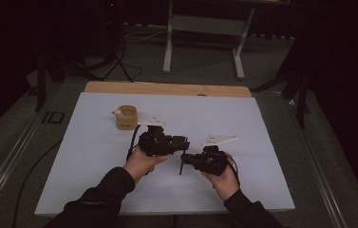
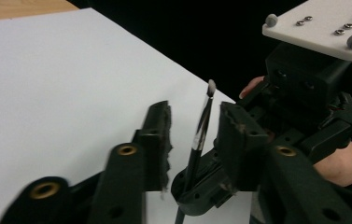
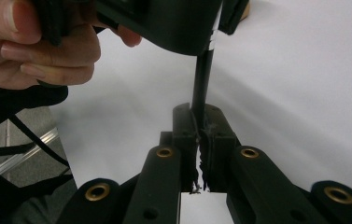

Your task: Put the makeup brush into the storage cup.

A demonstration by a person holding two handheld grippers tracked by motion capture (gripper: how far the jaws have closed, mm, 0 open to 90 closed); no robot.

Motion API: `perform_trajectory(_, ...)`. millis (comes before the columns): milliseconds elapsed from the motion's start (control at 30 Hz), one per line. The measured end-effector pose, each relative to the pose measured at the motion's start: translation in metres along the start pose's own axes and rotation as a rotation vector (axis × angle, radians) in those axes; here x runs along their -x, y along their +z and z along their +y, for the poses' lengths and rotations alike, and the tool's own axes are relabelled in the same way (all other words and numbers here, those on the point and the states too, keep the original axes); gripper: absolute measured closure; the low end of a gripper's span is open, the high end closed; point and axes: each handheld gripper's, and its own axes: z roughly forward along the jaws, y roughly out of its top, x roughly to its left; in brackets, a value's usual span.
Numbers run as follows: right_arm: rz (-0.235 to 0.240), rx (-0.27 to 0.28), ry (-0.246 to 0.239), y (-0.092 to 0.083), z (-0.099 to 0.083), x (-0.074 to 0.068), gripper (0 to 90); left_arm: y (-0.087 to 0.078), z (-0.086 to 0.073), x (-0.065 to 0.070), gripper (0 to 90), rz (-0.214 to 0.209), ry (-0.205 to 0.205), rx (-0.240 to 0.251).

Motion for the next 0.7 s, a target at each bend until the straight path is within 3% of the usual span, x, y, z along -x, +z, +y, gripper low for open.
perform_trajectory(233, 0.002, 0.001, -0.004, 0.0001, 0.0001, 0.0001, 85.4, 0.0015, -0.0006, 0.0005, 83.3, -0.018, 0.01, -0.001)
perform_trajectory(600, 0.02, 0.0, 0.016, 0.001, -0.0004, 0.0018, 84.6, 0.0011, -0.0014, 0.0027, 85.8, 0.017, 0.066, 0.001)
perform_trajectory(633, 0.018, -0.001, 0.012, 0.001, -0.0004, 0.0016, 83.7, 0.0013, -0.0016, 0.0033, 85.9, 0.011, 0.075, 0.0)
perform_trajectory(700, 0.02, -0.007, 0.01, 0.0016, -0.0005, 0.0006, 74.0, 0.0012, -0.0015, 0.0031, 85.9, 0.011, 0.078, 0.0)
